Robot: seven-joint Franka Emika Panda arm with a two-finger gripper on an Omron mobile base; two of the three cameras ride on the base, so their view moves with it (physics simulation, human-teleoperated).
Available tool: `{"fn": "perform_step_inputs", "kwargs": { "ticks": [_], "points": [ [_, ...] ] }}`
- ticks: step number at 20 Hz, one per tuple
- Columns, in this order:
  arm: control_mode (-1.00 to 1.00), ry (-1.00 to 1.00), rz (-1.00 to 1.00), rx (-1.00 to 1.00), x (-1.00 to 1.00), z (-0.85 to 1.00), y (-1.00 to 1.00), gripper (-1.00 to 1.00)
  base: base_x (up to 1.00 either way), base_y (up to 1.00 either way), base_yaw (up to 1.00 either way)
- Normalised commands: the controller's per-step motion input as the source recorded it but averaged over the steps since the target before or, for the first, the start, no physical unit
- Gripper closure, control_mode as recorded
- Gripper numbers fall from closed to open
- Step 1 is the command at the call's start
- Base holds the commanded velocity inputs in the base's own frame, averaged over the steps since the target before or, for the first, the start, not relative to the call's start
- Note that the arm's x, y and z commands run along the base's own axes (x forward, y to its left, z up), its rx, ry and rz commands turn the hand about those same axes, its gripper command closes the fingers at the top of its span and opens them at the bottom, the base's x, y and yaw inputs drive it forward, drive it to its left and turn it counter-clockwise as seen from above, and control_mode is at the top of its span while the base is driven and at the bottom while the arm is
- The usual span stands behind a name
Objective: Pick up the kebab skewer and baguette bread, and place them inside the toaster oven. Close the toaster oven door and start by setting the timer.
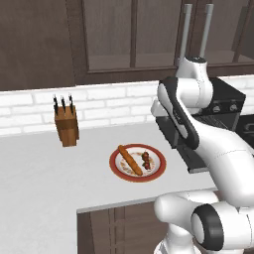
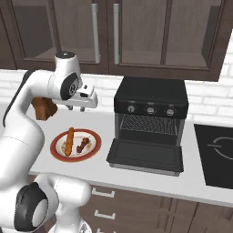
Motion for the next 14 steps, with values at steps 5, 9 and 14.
{"fn": "perform_step_inputs", "kwargs": {
  "ticks": [5, 9, 14],
  "points": [
    [-1.0, -0.08, 0.0, 0.0, -0.34, -0.04, -0.38, -1.0, 0.0, 0.0, 0.0],
    [-1.0, -0.07, 0.0, 0.0, -0.86, 0.0, -0.93, -1.0, 0.0, 0.0, 0.0],
    [-1.0, -0.17, 0.0, 0.0, -0.66, -0.16, -0.94, -1.0, 0.0, 0.0, 0.0]
  ]
}}
